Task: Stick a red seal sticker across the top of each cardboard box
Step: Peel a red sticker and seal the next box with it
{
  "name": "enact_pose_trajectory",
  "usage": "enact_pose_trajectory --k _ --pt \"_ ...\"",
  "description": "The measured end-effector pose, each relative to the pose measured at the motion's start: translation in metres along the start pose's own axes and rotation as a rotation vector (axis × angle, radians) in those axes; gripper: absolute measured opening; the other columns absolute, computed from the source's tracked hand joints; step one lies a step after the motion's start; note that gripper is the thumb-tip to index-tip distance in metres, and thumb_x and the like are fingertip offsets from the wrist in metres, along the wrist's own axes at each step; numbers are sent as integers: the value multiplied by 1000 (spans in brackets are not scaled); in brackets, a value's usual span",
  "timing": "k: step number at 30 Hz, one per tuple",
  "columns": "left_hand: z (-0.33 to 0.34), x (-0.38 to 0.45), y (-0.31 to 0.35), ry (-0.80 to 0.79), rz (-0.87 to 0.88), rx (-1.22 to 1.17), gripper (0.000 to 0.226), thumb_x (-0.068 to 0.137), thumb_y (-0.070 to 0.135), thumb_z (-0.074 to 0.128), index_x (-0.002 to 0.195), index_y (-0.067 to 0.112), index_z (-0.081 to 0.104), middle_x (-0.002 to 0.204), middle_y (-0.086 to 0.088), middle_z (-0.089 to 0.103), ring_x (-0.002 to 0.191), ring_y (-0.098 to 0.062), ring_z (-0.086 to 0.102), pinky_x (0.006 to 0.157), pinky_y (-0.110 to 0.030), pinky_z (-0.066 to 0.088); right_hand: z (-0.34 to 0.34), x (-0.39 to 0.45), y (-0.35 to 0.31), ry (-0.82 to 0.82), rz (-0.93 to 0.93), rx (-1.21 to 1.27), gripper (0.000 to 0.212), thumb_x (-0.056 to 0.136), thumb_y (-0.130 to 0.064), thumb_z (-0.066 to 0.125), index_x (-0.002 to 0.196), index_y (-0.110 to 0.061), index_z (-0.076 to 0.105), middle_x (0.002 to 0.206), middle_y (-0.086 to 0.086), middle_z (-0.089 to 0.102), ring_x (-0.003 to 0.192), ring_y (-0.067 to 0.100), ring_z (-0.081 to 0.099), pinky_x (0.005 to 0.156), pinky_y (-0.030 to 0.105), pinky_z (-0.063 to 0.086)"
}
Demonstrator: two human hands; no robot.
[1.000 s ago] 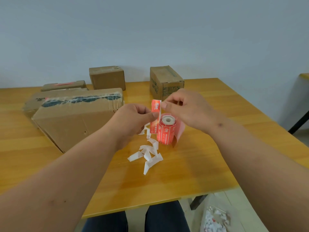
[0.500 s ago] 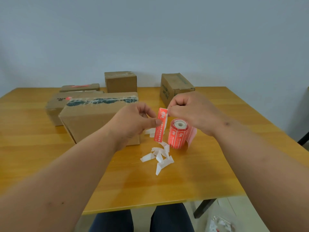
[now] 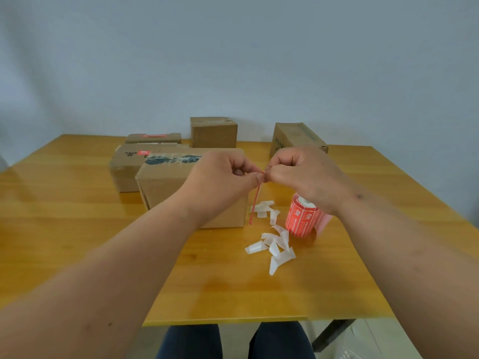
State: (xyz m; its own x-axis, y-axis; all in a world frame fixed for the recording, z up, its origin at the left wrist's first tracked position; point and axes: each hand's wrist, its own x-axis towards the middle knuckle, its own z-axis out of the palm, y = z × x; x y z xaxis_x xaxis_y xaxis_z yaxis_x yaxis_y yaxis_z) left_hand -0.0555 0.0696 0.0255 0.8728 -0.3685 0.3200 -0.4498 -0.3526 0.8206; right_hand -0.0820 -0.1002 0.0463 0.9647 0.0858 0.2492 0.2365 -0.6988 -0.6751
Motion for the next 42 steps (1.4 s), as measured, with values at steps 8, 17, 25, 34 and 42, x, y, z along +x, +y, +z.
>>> enact_pose_trajectory --k 8,17,25,34,42 --pt "-13 7 -6 0 -103 15 11 83 28 75 73 23 77 64 12 67 59 8 55 59 -15 42 11 11 -5 -32 -25 -42 14 85 -21 63 74 -18 70 86 12 69 76 26 58 56 18 42" --pt "-17 10 -17 70 -281 -153 10 82 18 70 77 11 74 66 4 63 63 -10 51 63 -28 46 18 18 5 -51 -4 -138 16 83 -16 64 75 -2 65 79 -3 62 65 4 51 57 11 40" --pt "-30 12 -27 303 -328 -352 12 87 14 65 77 17 72 49 9 51 56 -13 41 60 -31 40 8 10 29 -188 258 -420 25 83 -25 60 64 -10 55 70 3 54 59 14 47 50 24 35" --pt "-34 15 -25 212 -220 -468 10 92 15 64 85 16 72 66 1 55 53 -13 33 57 -30 33 12 17 19 -198 205 -572 8 87 -24 62 81 -21 66 80 -9 59 72 3 52 57 20 37" --pt "-35 13 -19 226 -124 -414 14 93 27 63 92 15 71 63 -4 42 56 -16 33 60 -34 35 16 30 -8 -240 403 494 32 97 -36 51 103 -10 70 83 11 73 51 15 49 59 31 36"
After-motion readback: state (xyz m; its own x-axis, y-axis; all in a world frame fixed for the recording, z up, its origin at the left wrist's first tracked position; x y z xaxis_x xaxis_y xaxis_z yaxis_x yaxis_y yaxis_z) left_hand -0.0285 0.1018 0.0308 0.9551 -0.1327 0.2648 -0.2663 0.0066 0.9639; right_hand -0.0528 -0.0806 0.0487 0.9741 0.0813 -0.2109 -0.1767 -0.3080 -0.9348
